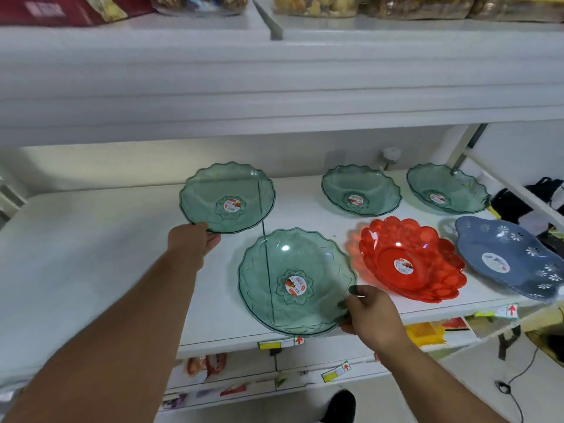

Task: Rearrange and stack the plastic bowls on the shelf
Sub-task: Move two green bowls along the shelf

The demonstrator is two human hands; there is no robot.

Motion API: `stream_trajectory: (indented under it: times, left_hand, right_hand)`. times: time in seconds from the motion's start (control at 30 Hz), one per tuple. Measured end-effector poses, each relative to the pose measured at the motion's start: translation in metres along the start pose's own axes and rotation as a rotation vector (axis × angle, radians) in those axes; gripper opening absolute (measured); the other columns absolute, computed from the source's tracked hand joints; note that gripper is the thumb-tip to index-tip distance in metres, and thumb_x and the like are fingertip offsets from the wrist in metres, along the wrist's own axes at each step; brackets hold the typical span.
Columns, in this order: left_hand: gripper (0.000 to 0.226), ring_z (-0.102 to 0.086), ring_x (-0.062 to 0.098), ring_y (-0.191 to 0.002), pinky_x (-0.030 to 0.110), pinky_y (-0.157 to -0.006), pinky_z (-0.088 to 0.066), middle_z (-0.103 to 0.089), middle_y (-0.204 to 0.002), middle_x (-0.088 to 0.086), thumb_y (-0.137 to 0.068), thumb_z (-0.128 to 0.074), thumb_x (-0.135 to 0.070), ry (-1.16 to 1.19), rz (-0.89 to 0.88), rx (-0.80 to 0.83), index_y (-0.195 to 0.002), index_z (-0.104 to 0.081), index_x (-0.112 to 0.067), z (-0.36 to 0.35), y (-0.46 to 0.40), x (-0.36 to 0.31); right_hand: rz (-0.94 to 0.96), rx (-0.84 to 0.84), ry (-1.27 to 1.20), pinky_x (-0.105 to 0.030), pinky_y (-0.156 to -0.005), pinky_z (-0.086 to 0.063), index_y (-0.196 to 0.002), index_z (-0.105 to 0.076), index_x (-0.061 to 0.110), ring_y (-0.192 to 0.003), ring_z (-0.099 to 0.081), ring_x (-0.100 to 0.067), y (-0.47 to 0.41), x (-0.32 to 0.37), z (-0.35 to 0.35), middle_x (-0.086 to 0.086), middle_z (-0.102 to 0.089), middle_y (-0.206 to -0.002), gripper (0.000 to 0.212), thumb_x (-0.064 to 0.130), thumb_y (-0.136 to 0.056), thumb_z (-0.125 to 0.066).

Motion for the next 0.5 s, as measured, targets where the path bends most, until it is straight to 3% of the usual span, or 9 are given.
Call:
stream_trajectory:
  times: [0.1,0.23,0.37,0.5]
  left_hand:
    - [0.011,-0.07,0.017,-0.051,0.034,-0.074,-0.06,-0.071,-0.063,0.006,-0.092,-0.058,-0.004,0.112,0.027,-0.074,-0.081,-0.061,-0.006,0.037,0.007,-0.005]
    - [0.007,-0.069,0.017,-0.051,0.039,-0.077,-0.06,-0.068,-0.083,0.01,-0.091,-0.059,-0.002,0.146,-0.033,-0.176,-0.097,-0.062,-0.005,0.088,0.024,-0.011]
    - [0.014,-0.067,0.019,-0.067,0.038,-0.074,-0.061,-0.066,-0.086,0.009,-0.093,-0.058,-0.001,0.237,-0.056,-0.24,-0.106,-0.061,-0.005,0.136,0.045,-0.016]
    - [0.011,-0.066,0.02,-0.069,0.033,-0.061,-0.06,-0.065,-0.086,0.01,-0.093,-0.059,0.0,0.315,-0.071,-0.304,-0.104,-0.062,-0.003,0.177,0.063,-0.019]
  right_hand:
    - [0.016,0.009,-0.004,-0.032,-0.049,-0.056,-0.093,-0.065,-0.001,-0.056,-0.071,-0.03,0.006,0.005,-0.006,-0.019,-0.073,-0.086,0.018,0.003,-0.094,-0.048]
    - [0.04,0.021,-0.042,-0.052,-0.067,-0.062,-0.087,-0.064,0.007,-0.067,-0.073,-0.037,0.016,0.016,-0.016,-0.017,-0.074,-0.084,0.017,0.001,-0.092,-0.049]
    - [0.048,0.065,-0.076,-0.035,-0.056,-0.061,-0.092,-0.062,0.001,-0.061,-0.072,-0.031,0.021,0.033,-0.029,-0.017,-0.072,-0.085,0.015,0.0,-0.095,-0.047]
    - [0.06,0.108,-0.093,-0.031,-0.051,-0.06,-0.094,-0.062,-0.006,-0.059,-0.069,-0.03,0.014,0.048,-0.045,-0.02,-0.07,-0.084,0.016,-0.001,-0.096,-0.047]
Point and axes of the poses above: each hand's wrist, its own y-axis away from the middle knuckle, its own z-axis out of the back of the hand, x = y × z, the point moved 4 cm from there along -y, towards the middle knuckle
